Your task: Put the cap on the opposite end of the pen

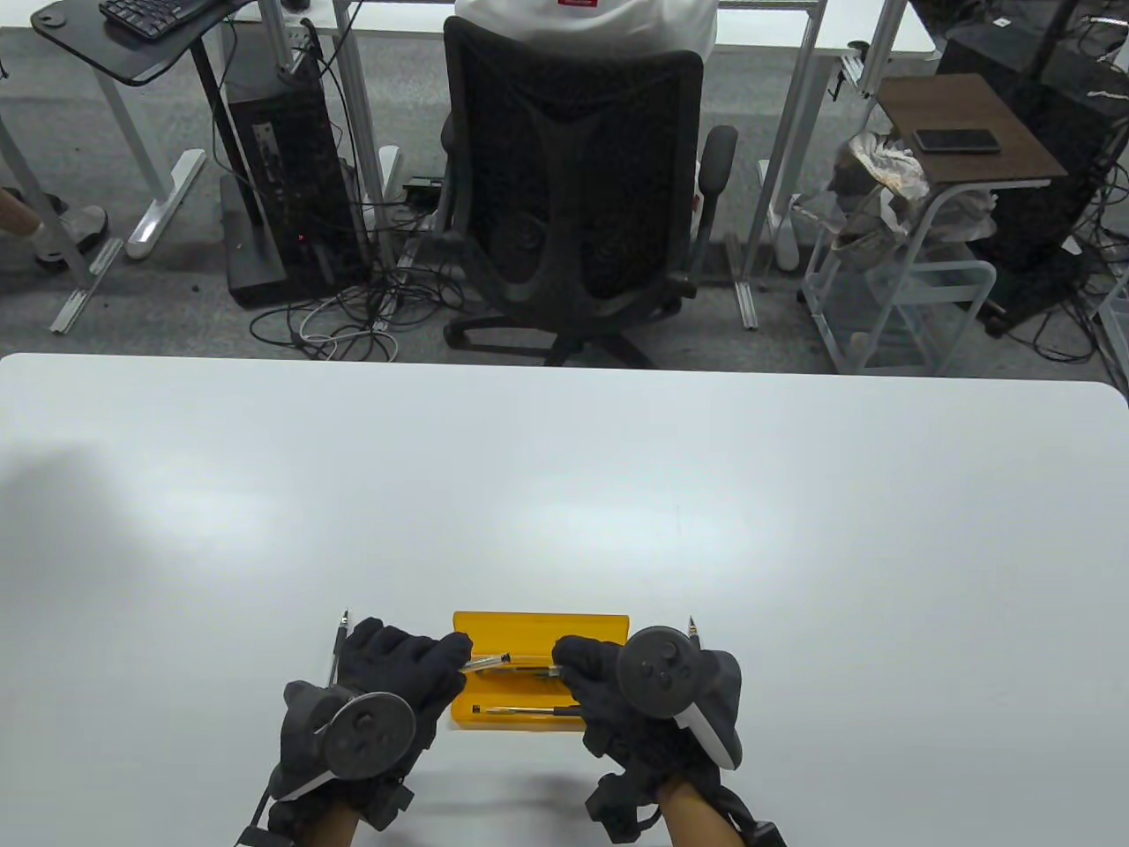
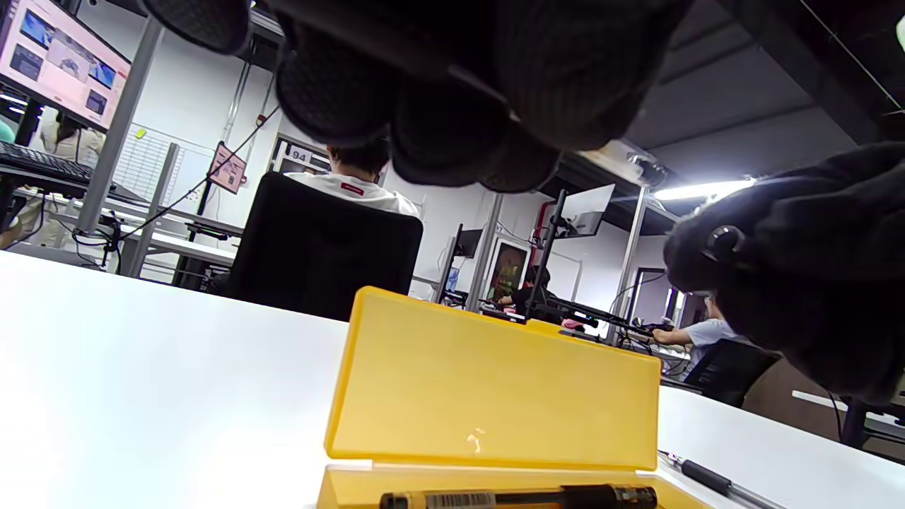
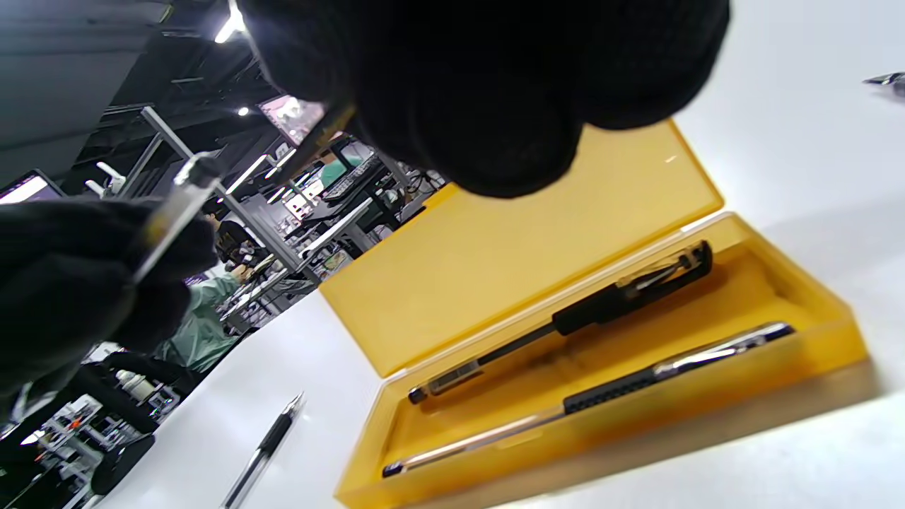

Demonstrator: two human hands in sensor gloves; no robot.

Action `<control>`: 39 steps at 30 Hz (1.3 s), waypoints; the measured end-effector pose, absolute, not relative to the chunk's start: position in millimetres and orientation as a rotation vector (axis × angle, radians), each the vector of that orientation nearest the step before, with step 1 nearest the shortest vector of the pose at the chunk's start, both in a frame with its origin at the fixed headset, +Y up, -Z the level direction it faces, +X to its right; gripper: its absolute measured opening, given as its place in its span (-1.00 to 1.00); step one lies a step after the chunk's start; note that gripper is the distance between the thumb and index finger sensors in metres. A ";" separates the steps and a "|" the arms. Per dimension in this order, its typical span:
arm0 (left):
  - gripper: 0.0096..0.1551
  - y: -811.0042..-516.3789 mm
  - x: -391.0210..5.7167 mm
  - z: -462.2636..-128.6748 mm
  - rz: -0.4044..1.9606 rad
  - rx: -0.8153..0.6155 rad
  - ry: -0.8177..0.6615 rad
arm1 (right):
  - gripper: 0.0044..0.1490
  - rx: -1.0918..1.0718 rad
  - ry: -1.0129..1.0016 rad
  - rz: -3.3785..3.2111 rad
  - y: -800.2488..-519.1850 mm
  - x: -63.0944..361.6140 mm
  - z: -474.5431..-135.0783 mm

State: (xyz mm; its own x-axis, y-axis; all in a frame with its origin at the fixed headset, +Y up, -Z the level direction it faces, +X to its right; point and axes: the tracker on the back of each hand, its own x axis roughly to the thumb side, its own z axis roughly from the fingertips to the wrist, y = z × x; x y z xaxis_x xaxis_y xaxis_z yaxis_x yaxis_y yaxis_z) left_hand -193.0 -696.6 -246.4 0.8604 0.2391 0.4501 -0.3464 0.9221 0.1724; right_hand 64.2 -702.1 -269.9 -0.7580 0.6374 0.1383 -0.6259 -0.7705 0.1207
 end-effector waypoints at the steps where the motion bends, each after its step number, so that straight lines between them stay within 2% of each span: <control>1: -0.47 -696.8 -191.4 -246.1 0.303 0.251 -0.443 | -0.43 0.234 0.087 2.442 -702.3 62.3 -269.4; 13: -0.48 -698.3 -179.2 -243.5 0.253 0.237 -0.494 | -0.42 0.285 0.094 2.436 -702.3 53.2 -265.5; 26: -0.48 -701.3 -173.5 -241.8 0.233 0.192 -0.532 | -0.42 0.336 0.197 2.425 -708.8 48.5 -265.8; 39: -0.50 -692.4 -165.4 -235.3 0.194 0.267 -0.553 | -0.39 0.414 0.083 2.541 -692.8 40.3 -258.6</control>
State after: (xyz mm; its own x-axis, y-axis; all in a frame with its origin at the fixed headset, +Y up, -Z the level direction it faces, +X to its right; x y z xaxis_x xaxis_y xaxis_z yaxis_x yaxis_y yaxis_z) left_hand -165.4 -692.4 -235.3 0.8341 0.1097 0.5406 -0.2521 0.9475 0.1967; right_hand 40.3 -692.8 -258.6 -0.7969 0.5381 0.2747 -0.5189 -0.8424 0.1449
